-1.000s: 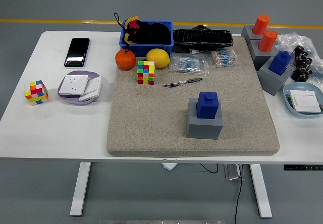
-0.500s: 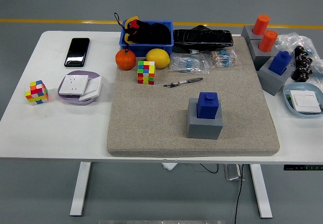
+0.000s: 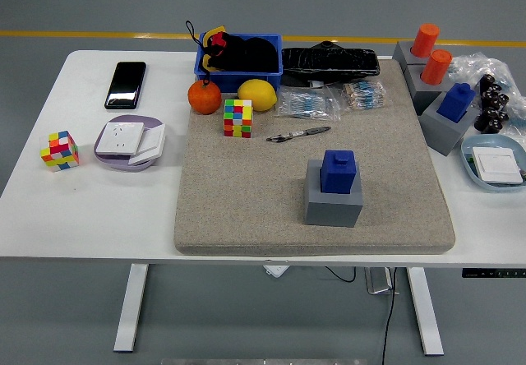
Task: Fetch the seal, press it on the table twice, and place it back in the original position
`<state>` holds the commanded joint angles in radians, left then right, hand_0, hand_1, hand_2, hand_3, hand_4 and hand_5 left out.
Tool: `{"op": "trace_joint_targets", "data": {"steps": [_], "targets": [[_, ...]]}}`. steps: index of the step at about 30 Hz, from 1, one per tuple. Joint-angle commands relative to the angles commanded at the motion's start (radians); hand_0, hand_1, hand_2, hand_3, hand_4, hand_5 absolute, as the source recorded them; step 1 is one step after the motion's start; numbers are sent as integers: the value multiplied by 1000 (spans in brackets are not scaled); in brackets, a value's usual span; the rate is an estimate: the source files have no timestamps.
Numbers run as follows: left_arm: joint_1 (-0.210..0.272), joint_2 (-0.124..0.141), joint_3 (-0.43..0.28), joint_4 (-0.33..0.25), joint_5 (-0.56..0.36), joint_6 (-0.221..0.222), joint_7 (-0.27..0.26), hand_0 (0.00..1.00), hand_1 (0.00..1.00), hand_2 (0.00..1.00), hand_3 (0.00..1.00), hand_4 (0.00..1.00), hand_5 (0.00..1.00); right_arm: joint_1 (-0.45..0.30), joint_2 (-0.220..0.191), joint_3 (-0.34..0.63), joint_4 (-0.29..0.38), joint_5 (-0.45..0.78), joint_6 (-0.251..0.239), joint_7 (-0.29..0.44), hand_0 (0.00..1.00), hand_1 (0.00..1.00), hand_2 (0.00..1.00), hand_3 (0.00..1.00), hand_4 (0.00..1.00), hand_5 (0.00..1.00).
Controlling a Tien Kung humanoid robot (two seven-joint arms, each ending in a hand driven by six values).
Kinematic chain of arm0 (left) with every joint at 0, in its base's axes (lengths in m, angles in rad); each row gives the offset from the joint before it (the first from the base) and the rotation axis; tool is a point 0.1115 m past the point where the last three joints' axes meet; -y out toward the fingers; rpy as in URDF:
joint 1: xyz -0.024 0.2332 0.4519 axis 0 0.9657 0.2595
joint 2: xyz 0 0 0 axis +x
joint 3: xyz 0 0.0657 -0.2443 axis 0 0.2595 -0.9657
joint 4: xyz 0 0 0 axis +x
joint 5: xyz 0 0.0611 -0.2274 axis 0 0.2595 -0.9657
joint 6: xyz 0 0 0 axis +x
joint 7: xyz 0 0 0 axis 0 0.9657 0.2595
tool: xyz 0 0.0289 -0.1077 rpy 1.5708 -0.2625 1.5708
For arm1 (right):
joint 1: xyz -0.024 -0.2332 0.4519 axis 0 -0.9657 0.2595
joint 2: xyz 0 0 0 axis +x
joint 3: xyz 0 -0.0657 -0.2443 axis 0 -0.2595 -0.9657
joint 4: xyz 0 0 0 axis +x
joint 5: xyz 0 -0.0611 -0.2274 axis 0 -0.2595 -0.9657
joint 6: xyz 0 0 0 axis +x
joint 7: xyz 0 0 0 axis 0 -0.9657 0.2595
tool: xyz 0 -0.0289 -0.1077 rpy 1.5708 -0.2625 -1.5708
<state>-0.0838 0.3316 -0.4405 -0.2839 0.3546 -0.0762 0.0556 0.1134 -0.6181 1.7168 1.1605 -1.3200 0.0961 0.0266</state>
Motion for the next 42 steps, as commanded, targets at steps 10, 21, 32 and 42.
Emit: {"op": "trace_joint_targets", "data": {"steps": [10,21,32,42], "targets": [[3,4,-9,-6,13,1,-2,788,748,745,777,794,482,1,0,1,-5,0,0,5,907,865,834,822,998,721],[9,8,-20,-2,11,-1,-3,788,747,744,777,794,484,3,1,-15,-19,5,5,5,906,859,833,821,998,708],[9,10,-12,-3,13,-1,-2,788,748,744,777,794,483,9,0,-18,-24,2,9,5,904,857,830,819,998,694],[7,8,-20,-3,15,0,-3,788,747,745,777,794,483,10,-1,-12,-25,-2,10,4,899,856,829,818,998,690]]}}
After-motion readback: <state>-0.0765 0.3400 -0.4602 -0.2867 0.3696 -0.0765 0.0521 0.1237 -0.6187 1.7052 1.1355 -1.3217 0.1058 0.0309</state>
